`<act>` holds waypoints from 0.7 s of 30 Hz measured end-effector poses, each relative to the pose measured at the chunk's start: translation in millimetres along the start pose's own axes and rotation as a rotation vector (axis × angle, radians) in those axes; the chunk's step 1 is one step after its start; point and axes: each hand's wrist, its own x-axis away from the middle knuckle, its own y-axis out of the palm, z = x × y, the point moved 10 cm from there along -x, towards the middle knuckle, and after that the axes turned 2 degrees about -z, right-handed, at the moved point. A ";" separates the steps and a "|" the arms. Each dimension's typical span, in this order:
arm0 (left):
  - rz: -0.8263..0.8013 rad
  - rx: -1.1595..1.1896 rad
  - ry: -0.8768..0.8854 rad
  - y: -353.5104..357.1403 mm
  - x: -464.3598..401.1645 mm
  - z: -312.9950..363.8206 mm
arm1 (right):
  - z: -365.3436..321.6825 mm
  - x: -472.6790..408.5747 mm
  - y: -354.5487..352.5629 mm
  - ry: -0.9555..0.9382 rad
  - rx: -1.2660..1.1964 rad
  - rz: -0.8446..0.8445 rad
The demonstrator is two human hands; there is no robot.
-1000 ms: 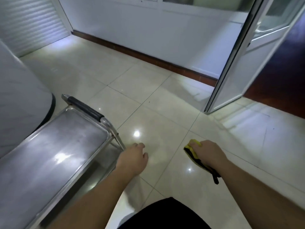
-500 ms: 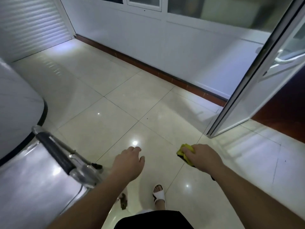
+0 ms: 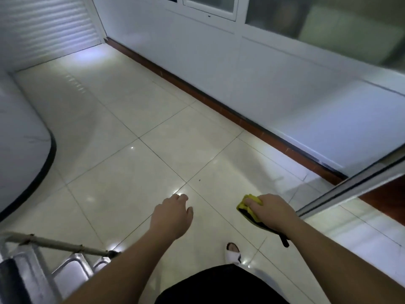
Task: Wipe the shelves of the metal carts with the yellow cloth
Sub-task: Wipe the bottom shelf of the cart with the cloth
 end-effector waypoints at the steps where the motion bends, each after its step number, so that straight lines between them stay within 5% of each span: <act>1: 0.002 0.000 -0.022 -4.9 -17.1 -6.7 | -11.0 -25.1 -7.3 -0.018 0.005 -0.009; 11: 0.052 0.108 -0.359 -94.5 -157.4 -109.7 | -177.5 -276.4 -62.3 -0.258 0.115 -0.134; 21: 0.135 0.396 -0.792 -123.1 -178.4 -262.4 | -436.7 -382.8 -23.9 -0.610 0.381 -0.298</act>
